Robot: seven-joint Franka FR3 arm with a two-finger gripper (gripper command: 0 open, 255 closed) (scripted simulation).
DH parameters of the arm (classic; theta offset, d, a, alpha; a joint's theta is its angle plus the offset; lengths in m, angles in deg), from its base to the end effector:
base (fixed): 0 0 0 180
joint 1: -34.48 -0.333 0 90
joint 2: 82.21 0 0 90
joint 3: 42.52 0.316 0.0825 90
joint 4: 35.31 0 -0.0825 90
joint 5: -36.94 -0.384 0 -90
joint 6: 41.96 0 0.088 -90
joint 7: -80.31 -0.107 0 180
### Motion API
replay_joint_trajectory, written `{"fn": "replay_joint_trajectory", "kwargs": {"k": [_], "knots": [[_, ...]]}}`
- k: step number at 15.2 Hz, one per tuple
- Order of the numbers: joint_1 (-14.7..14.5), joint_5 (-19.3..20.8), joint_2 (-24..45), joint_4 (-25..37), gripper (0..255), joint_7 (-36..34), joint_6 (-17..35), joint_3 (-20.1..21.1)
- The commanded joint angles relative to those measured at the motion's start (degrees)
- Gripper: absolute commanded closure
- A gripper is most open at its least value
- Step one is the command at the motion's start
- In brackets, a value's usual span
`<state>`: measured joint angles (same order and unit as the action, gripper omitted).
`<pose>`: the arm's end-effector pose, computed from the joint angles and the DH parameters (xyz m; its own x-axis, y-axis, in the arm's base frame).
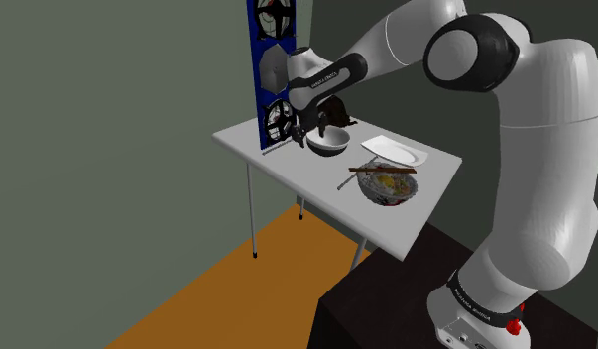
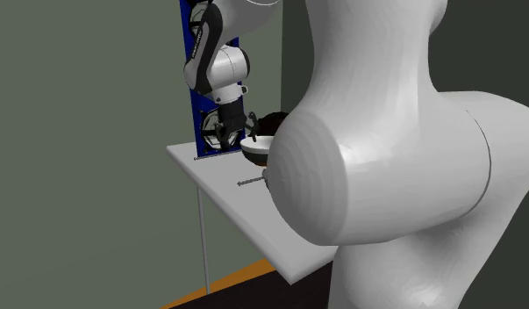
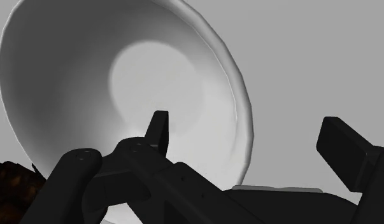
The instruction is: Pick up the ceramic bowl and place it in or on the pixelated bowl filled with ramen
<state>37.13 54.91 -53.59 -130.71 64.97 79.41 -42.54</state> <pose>0.6710 -0.0453 0.3153 0.9897 -0.1430 0.0028 -0.1386 -0.9544 0.2646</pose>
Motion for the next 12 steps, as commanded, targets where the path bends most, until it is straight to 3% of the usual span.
{"fn": "replay_joint_trajectory", "kwargs": {"k": [1,11,12], "knots": [[0.22,0.18,0.95,-0.18,0,-0.05,1.19,-0.16],[0.44,0.4,1.89,-0.7,0,-0.19,2.69,-0.34],[0.44,0.4,1.89,-0.7,255,-0.19,2.69,-0.34]]}}
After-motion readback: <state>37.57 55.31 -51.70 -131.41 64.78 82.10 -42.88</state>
